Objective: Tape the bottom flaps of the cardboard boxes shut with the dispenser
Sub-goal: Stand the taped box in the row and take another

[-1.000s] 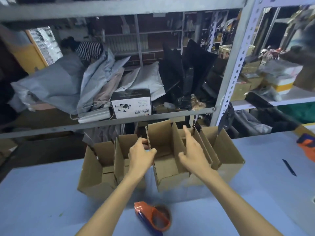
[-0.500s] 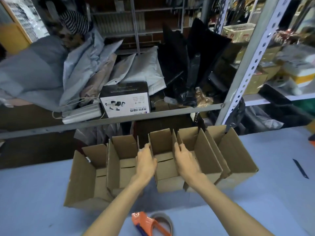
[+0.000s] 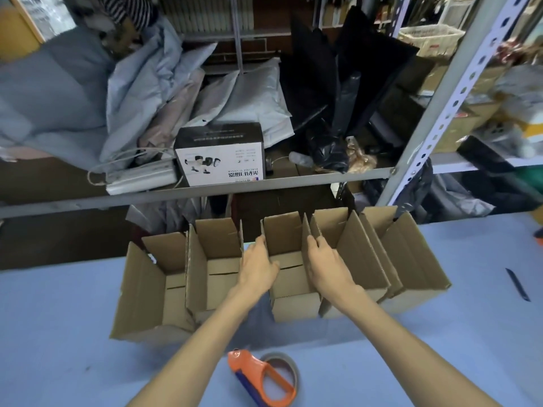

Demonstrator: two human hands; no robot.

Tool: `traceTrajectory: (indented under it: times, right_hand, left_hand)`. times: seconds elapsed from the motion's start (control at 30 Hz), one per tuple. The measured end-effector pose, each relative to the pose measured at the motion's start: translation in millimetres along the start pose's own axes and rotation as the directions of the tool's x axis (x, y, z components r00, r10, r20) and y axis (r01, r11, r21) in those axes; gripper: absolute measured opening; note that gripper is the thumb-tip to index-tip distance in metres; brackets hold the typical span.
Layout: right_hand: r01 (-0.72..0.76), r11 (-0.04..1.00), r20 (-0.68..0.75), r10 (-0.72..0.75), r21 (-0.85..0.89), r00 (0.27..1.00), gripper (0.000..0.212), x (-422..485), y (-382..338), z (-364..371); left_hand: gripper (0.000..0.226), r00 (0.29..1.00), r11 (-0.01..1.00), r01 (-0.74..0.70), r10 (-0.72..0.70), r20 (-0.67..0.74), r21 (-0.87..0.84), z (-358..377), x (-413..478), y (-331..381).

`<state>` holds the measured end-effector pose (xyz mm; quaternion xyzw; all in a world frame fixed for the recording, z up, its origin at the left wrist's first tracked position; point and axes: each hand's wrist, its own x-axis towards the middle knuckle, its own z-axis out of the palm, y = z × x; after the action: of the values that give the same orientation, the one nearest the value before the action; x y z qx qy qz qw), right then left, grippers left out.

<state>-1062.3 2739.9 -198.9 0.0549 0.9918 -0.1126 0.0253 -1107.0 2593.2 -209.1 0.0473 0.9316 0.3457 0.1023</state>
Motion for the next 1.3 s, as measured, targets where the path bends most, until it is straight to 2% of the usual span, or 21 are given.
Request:
traceTrajectory:
  times: [0.13, 0.23, 0.3, 0.33, 0.4, 0.5, 0.57, 0.63, 0.73, 0.9, 0.97, 1.07, 1.17, 1.3]
  right_hand:
    - [0.016, 0.999, -0.010, -0.016, -0.034, 1.000, 0.051, -8, -1, -13]
    - [0.034, 0.999, -0.090, -0.037, -0.027, 0.995, 0.034, -19, -2, -25]
    - [0.053, 0.998, -0.141, -0.056, -0.025, 0.988, 0.031, -28, -6, -30]
    - [0.069, 0.997, -0.157, -0.071, -0.016, 0.985, 0.032, -33, -10, -30]
    - [0.095, 0.995, -0.159, -0.091, 0.021, 0.983, 0.031, -44, -21, -27]
    - [0.124, 0.992, -0.117, -0.119, 0.038, 0.986, 0.030, -65, -37, -14]
    - [0.137, 0.990, -0.083, -0.133, 0.038, 0.988, 0.029, -79, -47, -5]
    - [0.161, 0.987, -0.045, -0.161, 0.002, 0.986, 0.028, -92, -57, 4]
    - [0.239, 0.971, -0.077, -0.240, -0.018, 0.968, 0.036, -104, -68, 12]
    - [0.380, 0.908, -0.182, -0.349, 0.177, 0.919, 0.066, -103, -90, 0]
    - [0.392, 0.897, -0.206, -0.352, 0.205, 0.913, 0.059, -101, -97, -9]
    - [0.400, 0.877, -0.272, -0.329, 0.268, 0.904, 0.033, -102, -101, -29]
    - [0.397, 0.853, -0.263, -0.320, 0.339, 0.910, 0.030, -105, -102, -54]
    - [0.377, 0.860, -0.222, -0.315, 0.345, 0.923, 0.023, -109, -96, -83]
  left_hand:
    - [0.051, 0.998, 0.997, -0.069, 0.069, 0.001, -0.026, -18, -9, -7]
    - [0.032, 0.989, 0.990, -0.137, 0.137, -0.054, -0.007, -43, -25, -22]
    - [0.026, 0.981, 0.983, -0.181, 0.182, -0.066, 0.022, -61, -39, -37]
    - [0.024, 0.977, 0.977, -0.205, 0.208, -0.050, 0.058, -70, -48, -46]
    - [0.027, 0.967, 0.948, -0.255, 0.245, 0.072, 0.189, -83, -63, -64]
    - [0.033, 0.931, 0.807, -0.341, 0.221, 0.290, 0.482, -80, -81, -84]
    - [0.034, 0.925, 0.703, -0.374, 0.239, 0.295, 0.604, -72, -88, -90]
    - [0.036, 0.932, 0.692, -0.363, 0.278, 0.234, 0.623, -67, -90, -93]
    - [0.041, 0.913, 0.677, -0.392, 0.367, 0.176, 0.623, -65, -90, -82]
    - [0.035, 0.882, 0.692, -0.449, 0.443, 0.159, 0.565, -85, -97, -52]
    - [0.040, 0.867, 0.732, -0.492, 0.464, 0.185, 0.471, -97, -104, -45]
    - [0.034, 0.856, 0.792, -0.513, 0.498, 0.136, 0.332, -120, -120, -36]
    - [0.037, 0.818, 0.800, -0.571, 0.573, 0.048, 0.184, -144, -132, -36]
    - [0.042, 0.844, 0.852, -0.523, 0.515, 0.148, 0.016, -168, -143, -39]
